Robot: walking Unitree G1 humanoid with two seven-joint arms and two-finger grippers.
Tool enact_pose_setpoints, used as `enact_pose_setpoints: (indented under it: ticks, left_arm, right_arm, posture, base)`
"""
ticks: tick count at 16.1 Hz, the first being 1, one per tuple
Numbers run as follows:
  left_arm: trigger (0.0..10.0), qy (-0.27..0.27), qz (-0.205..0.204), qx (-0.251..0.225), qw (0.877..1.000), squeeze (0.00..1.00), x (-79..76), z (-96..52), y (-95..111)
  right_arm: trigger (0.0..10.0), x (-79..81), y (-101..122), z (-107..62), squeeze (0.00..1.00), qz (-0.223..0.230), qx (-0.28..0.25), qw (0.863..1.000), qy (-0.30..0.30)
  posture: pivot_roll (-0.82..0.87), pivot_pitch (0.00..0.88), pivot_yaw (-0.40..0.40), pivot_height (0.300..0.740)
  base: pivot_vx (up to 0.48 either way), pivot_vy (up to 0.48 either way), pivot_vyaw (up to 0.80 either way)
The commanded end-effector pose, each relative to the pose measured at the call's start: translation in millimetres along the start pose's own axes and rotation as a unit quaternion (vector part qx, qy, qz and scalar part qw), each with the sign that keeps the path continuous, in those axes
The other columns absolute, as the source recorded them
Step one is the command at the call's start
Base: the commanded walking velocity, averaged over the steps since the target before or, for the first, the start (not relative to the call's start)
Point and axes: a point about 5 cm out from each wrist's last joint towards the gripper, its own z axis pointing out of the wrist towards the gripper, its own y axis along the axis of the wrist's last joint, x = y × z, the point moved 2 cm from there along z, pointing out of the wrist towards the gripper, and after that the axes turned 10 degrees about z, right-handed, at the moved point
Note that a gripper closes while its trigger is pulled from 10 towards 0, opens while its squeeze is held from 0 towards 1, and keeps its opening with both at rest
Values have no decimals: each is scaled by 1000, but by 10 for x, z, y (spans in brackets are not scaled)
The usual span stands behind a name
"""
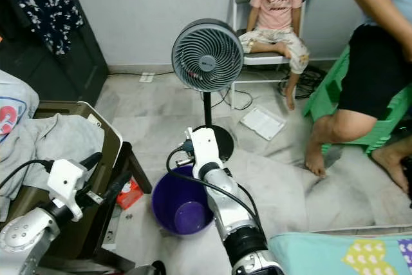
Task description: Clean up the room
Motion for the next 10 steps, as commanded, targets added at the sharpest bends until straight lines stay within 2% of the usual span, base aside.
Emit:
enact_pose_setpoints:
  ticks: [1,5,8,10]
  left_arm:
    - [10000,-8,10,-3,1000,0,9,15,51]
    - [10000,-44,20,-14,999,0,-87,50,125]
    - [10000,-46,25,-12,999,0,-50,75,120]
    - [10000,-44,26,-13,999,0,-26,78,133]
  right_arm:
    - [10000,41,54,17,0,2,-7,1000,0]
    - [10000,19,54,36,0,6,-9,1000,-14]
    - [10000,66,94,77,0,2,-14,1000,-10]
    - [10000,108,136,112,0,1,-18,1000,-7]
  posture:
    - [97,173,76,740]
    - [97,179,101,740]
    - [103,181,103,740]
    - [112,180,99,740]
  base:
    - [0,0,0]
    - [0,0,0]
    - [0,0,0]
    - [0,0,800]
